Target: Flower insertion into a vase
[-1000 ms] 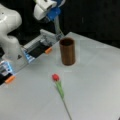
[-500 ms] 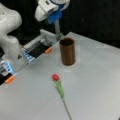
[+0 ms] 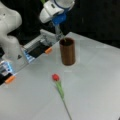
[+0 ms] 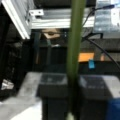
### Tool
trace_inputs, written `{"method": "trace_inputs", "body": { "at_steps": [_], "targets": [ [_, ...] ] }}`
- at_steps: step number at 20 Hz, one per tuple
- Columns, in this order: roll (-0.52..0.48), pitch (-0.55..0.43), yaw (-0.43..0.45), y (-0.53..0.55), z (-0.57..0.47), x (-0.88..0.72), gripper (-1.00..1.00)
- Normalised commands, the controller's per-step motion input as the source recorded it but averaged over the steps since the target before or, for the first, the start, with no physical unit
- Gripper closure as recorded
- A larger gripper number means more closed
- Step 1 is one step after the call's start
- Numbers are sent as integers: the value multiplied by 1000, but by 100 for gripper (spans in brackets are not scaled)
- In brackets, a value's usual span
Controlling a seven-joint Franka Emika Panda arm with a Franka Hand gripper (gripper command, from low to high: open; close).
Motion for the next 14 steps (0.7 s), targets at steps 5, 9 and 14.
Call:
{"method": "trace_inputs", "body": {
  "at_steps": [5, 9, 14],
  "targets": [
    [-123, 158, 135, -110, -61, 299, 100],
    [-89, 96, 133, -128, -182, 328, 100],
    [-55, 72, 121, -113, -190, 337, 100]
  ]
}}
